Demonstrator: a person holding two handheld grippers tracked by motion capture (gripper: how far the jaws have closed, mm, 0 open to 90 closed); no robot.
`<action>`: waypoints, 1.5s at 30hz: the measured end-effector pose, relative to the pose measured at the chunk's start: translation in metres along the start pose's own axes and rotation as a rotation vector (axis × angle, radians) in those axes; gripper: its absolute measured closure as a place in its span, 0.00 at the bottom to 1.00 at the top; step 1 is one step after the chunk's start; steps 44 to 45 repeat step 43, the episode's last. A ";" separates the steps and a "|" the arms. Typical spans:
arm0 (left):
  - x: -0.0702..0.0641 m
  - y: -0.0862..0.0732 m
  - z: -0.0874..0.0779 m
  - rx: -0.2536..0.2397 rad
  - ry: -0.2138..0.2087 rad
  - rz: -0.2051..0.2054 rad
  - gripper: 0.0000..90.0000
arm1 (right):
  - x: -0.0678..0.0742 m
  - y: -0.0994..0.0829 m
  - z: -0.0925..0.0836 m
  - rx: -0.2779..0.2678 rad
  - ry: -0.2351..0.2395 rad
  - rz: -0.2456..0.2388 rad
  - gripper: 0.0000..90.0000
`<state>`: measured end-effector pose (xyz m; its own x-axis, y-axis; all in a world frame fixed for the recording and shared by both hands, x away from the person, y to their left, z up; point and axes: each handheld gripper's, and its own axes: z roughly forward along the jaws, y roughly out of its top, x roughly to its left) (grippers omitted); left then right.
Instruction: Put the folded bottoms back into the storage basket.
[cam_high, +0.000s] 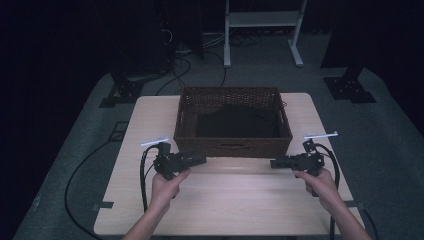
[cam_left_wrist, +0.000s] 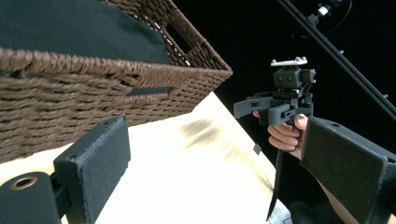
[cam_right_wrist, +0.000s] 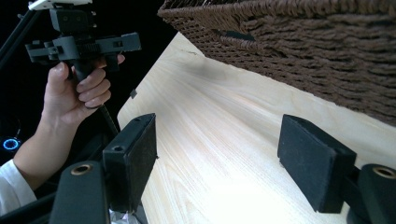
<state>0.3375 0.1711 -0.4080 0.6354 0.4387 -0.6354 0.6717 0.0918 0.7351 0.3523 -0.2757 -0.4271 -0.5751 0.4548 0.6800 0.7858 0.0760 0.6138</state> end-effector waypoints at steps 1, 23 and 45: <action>0.000 0.000 0.000 0.000 0.000 0.000 0.08 | 0.000 0.000 0.000 0.000 0.000 0.000 0.31; 0.010 -0.022 -0.011 -0.007 0.024 -0.016 0.08 | -0.010 -0.026 -0.008 -0.009 -0.002 0.033 0.31; 0.013 -0.050 -0.022 -0.038 0.032 -0.033 0.08 | -0.015 -0.056 -0.014 -0.032 -0.003 0.048 0.31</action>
